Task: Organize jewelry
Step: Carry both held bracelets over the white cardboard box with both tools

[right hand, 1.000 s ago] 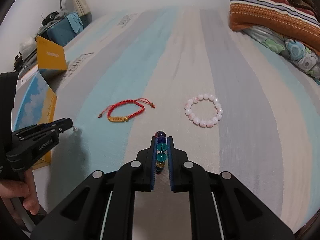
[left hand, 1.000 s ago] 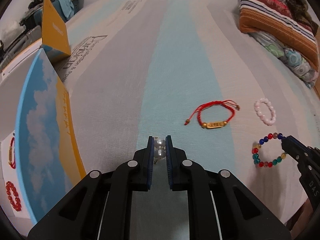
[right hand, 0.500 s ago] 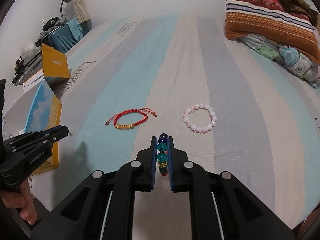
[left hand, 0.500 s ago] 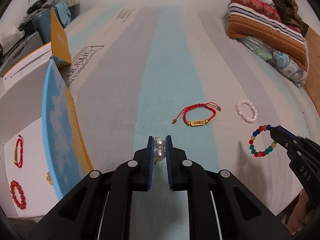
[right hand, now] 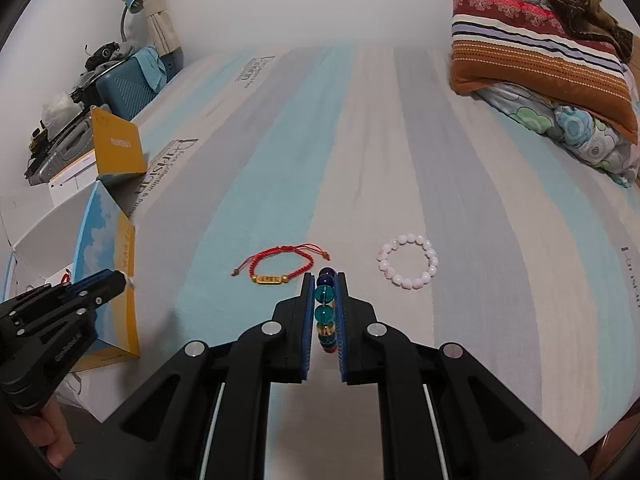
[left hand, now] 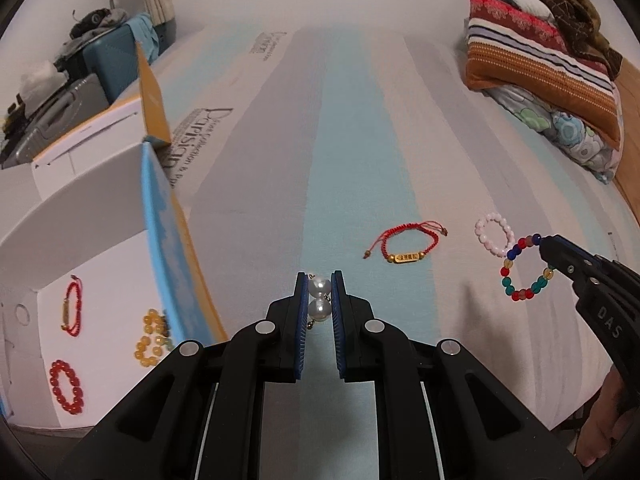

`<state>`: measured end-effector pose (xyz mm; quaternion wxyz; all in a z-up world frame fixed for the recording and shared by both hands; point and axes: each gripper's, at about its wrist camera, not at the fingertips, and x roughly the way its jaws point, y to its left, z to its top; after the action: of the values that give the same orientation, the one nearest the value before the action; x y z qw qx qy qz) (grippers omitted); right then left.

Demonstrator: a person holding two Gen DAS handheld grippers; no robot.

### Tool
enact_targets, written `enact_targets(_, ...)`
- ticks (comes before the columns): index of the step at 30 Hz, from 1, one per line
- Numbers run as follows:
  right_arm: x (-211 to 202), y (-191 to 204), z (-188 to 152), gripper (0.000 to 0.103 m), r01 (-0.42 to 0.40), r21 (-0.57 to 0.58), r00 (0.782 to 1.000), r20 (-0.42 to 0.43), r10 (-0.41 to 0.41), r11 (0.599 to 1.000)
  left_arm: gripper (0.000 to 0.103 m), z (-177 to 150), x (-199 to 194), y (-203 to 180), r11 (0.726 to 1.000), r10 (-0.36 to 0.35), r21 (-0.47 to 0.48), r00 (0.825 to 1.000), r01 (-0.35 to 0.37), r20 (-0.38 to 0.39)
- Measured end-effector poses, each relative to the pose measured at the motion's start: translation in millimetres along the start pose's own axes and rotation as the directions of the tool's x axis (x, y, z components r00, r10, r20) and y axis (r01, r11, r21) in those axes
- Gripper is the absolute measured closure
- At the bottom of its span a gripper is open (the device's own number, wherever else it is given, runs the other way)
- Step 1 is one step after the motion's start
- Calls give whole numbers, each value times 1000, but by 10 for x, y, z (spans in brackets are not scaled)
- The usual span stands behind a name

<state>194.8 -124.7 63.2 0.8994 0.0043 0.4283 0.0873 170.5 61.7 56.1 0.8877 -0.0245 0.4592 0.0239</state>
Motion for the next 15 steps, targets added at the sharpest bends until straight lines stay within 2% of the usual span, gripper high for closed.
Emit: enact_targets(15, -156, 477, 133, 94, -23, -26, 999, 39, 24, 999, 92, -20, -386, 582, 997, 44, -63, 998, -41, 38)
